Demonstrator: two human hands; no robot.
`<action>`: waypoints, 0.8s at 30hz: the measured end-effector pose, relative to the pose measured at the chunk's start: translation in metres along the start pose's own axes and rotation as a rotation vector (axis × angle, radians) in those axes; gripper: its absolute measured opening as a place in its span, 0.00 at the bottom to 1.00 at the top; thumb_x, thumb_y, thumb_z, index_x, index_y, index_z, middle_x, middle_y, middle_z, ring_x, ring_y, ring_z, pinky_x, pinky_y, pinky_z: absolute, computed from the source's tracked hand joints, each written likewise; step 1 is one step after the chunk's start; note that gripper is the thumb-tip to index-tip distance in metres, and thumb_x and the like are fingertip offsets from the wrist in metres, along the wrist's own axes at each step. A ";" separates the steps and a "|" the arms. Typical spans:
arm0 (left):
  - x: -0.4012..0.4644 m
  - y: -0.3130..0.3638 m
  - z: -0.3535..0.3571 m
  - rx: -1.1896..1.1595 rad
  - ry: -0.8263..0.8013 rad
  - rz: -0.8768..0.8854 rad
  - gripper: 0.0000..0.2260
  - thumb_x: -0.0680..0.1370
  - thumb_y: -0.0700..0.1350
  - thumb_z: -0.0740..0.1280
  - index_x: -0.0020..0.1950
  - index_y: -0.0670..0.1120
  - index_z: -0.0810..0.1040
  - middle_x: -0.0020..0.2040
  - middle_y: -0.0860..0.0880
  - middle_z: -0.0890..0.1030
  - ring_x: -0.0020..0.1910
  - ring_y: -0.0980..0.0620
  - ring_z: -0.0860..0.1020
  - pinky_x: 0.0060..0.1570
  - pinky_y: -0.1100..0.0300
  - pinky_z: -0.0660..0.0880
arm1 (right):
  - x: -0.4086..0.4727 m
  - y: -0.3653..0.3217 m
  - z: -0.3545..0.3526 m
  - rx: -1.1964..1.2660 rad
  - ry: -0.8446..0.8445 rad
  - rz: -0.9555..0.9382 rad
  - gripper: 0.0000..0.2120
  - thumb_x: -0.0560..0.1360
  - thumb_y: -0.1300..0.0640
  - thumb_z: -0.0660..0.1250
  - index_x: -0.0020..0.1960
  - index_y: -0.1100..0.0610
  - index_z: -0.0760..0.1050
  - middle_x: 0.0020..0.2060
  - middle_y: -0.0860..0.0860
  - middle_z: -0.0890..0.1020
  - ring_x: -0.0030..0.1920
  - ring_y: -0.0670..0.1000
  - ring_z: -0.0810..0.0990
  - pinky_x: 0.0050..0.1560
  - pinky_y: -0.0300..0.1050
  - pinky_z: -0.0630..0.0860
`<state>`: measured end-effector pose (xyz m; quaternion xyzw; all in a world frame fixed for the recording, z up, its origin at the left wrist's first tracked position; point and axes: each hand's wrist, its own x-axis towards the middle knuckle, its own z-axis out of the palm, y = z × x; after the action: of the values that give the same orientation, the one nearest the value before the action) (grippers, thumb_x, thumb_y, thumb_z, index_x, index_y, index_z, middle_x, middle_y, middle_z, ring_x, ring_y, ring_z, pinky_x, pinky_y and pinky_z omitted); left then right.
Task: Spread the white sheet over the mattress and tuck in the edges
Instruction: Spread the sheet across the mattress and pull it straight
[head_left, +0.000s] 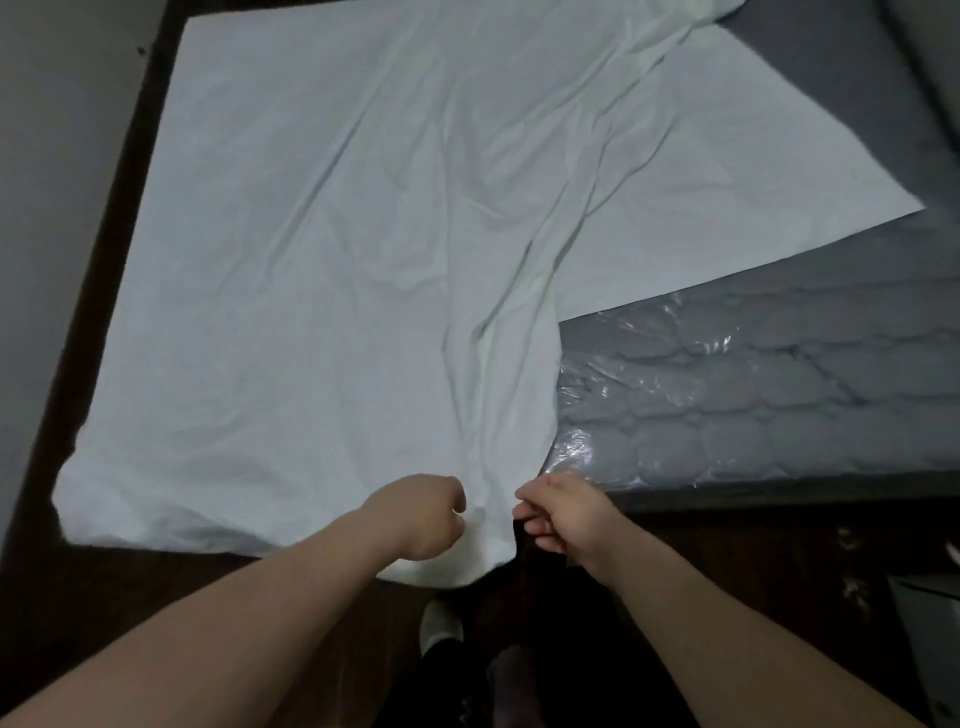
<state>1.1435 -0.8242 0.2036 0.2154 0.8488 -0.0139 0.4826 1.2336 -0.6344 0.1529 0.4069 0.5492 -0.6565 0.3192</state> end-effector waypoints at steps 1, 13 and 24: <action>0.010 0.000 0.000 -0.015 0.019 0.018 0.18 0.81 0.50 0.60 0.71 0.52 0.75 0.68 0.51 0.78 0.65 0.48 0.76 0.63 0.52 0.74 | 0.005 0.000 -0.002 0.022 0.025 -0.006 0.04 0.80 0.54 0.67 0.50 0.54 0.78 0.39 0.50 0.85 0.31 0.44 0.77 0.35 0.39 0.73; 0.260 0.030 0.084 -0.076 0.478 0.253 0.29 0.79 0.66 0.62 0.78 0.61 0.63 0.73 0.51 0.68 0.69 0.44 0.70 0.62 0.47 0.75 | 0.256 -0.028 -0.067 -0.104 0.611 -0.549 0.05 0.76 0.52 0.64 0.43 0.51 0.76 0.36 0.47 0.79 0.40 0.52 0.77 0.39 0.48 0.72; 0.296 0.042 0.149 0.106 0.780 0.142 0.12 0.80 0.54 0.63 0.59 0.50 0.78 0.57 0.46 0.71 0.53 0.41 0.71 0.45 0.49 0.67 | 0.297 0.022 -0.063 0.096 0.176 -0.606 0.11 0.81 0.59 0.69 0.59 0.65 0.80 0.48 0.59 0.88 0.49 0.61 0.88 0.55 0.59 0.84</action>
<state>1.1502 -0.7160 -0.1128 0.2874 0.9495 0.0584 0.1118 1.1261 -0.5689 -0.1239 0.2948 0.6393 -0.7091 0.0405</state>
